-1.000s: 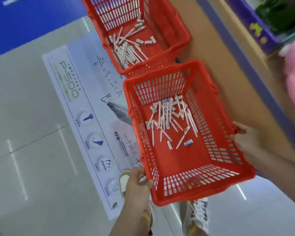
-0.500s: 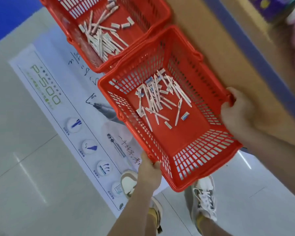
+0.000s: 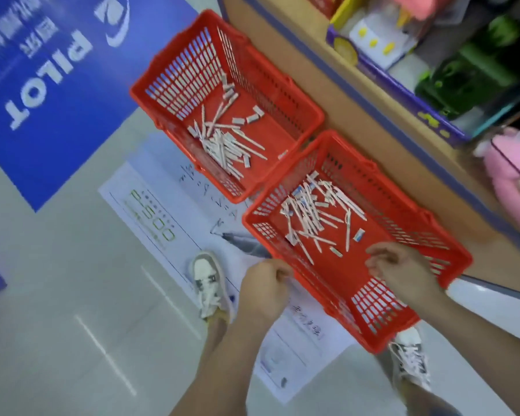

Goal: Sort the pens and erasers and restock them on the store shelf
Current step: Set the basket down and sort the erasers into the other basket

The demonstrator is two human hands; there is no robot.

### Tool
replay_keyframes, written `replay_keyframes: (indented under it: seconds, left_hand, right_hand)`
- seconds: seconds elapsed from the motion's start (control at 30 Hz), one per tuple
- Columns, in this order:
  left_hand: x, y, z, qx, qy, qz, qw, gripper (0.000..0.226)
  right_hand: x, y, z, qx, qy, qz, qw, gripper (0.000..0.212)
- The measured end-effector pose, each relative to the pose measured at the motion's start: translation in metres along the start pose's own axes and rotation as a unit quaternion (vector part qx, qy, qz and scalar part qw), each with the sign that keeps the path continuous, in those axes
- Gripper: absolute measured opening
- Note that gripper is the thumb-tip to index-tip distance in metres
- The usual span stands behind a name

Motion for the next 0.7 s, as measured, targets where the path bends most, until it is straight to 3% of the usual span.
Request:
replay_keyframes:
  seconds: [0.27,0.4,0.53,0.7]
  left_hand:
    - [0.088,-0.038,-0.184,0.081,0.023,0.079,0.993,0.027]
    - [0.145,-0.041,-0.258,0.109,0.054,0.063,0.991,0.03]
    - [0.204,-0.021,-0.286,0.208,0.066,0.123,0.968,0.028]
    - [0.324,-0.01,-0.272,0.293,0.047,0.202,0.933,0.034]
  right_hand:
    - [0.003,-0.127,0.075,0.045,0.086,-0.029,0.995,0.05]
    - [0.022,-0.194,0.126,0.075,0.105,-0.066,0.989,0.031]
    - [0.067,-0.243,0.164,0.039,0.079,-0.094,0.992,0.025]
    - [0.173,-0.264,0.211,-0.103,0.064,-0.109,0.987,0.042]
Point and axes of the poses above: each hand's wrist, its own x-axis towards the middle knuckle, its own z-axis out of the palm, y = z × x, the point moved 6 cm from there along x, towards the middle knuckle, and after that the axes turned 3 degrees about -x, right-handed, at the moved point
